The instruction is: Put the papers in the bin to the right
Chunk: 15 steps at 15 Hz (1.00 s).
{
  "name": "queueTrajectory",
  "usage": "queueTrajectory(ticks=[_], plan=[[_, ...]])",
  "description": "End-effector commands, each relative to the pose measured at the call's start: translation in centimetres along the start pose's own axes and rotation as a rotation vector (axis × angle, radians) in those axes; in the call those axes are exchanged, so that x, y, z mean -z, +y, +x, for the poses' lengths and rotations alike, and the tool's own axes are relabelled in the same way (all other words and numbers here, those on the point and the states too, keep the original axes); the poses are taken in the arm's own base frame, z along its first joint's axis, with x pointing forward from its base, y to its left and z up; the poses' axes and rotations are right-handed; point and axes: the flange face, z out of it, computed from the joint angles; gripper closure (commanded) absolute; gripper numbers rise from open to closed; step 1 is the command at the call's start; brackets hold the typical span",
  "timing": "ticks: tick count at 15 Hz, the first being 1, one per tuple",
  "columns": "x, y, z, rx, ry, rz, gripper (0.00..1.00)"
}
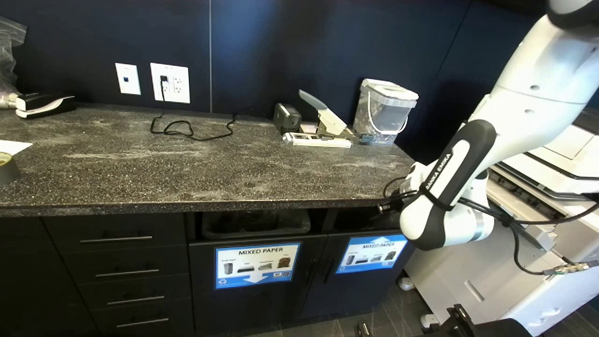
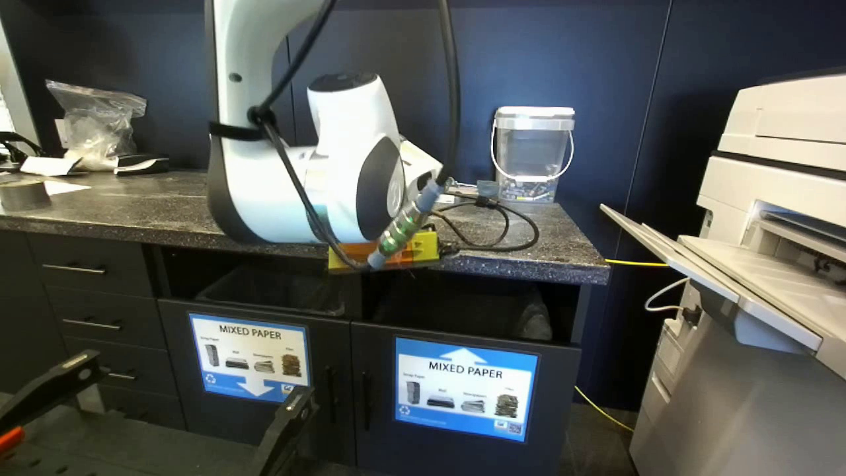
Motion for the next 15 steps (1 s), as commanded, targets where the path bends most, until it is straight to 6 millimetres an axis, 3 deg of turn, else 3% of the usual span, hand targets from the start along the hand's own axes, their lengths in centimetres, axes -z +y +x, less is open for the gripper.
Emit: queueTrajectory(ticks=[1,7,11,15], plan=[[6.0,0.7,2.3,0.039,-0.061,-0.01,0.0],[14.3,3.2,7.5,0.0,-0.186,-0.053,0.0],[19.8,4.6,8.5,-0.002,-0.336,-0.112,0.0],[26.4,3.3,9.4,0.028,-0.471,-0.122,0.0]])
